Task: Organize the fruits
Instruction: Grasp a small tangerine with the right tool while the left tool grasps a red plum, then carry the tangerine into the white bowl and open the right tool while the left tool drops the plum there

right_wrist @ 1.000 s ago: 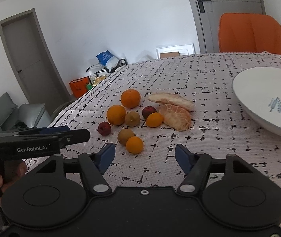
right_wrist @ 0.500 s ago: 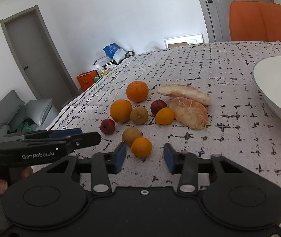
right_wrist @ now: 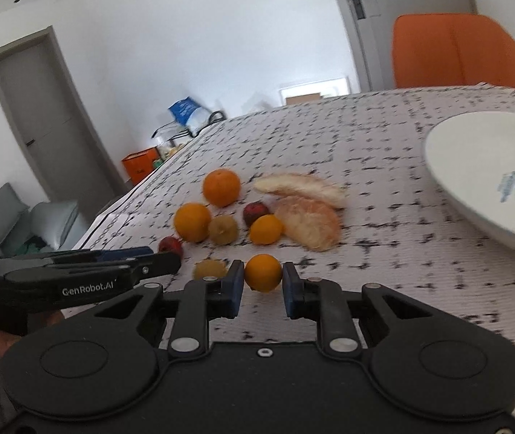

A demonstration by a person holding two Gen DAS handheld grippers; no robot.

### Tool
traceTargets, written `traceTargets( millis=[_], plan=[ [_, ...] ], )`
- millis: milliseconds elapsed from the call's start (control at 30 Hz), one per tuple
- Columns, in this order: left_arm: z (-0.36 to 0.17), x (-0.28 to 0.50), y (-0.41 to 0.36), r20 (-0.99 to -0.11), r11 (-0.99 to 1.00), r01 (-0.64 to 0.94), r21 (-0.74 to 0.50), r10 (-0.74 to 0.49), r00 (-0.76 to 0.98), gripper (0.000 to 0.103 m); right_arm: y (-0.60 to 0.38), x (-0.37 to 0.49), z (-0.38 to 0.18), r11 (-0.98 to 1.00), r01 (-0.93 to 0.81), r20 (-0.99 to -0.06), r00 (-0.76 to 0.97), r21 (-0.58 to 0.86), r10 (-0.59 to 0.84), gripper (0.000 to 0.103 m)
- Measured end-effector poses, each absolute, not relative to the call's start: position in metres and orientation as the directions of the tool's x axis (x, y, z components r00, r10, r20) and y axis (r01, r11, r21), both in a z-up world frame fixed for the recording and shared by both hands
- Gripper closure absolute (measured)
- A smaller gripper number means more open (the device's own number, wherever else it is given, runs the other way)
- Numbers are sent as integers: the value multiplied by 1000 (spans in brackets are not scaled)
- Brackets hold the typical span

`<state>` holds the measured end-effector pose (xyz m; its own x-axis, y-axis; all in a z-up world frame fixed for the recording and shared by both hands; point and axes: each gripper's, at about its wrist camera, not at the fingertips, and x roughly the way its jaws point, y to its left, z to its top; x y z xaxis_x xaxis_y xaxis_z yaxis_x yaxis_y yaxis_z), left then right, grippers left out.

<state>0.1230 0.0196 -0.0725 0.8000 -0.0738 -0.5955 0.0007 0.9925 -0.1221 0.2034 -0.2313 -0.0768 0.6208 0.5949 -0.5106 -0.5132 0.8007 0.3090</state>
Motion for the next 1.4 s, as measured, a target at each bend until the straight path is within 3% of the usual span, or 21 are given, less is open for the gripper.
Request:
traceTargets(
  millis=[67, 433, 1400],
  plan=[
    [-73, 125, 18, -594, 993, -5, -114, -65, 802, 83, -236, 204, -77, 809, -501, -508, 632, 309, 585, 82],
    [-57, 120, 4, -565, 993, 0, -119, -68, 822, 83, -259, 202, -72, 830, -459, -477, 679, 315, 557, 82],
    [-25, 140, -95, -496, 976, 201, -83, -216, 841, 83, -356, 199, -58, 884, -316, -380, 814, 346, 439, 82]
  ],
)
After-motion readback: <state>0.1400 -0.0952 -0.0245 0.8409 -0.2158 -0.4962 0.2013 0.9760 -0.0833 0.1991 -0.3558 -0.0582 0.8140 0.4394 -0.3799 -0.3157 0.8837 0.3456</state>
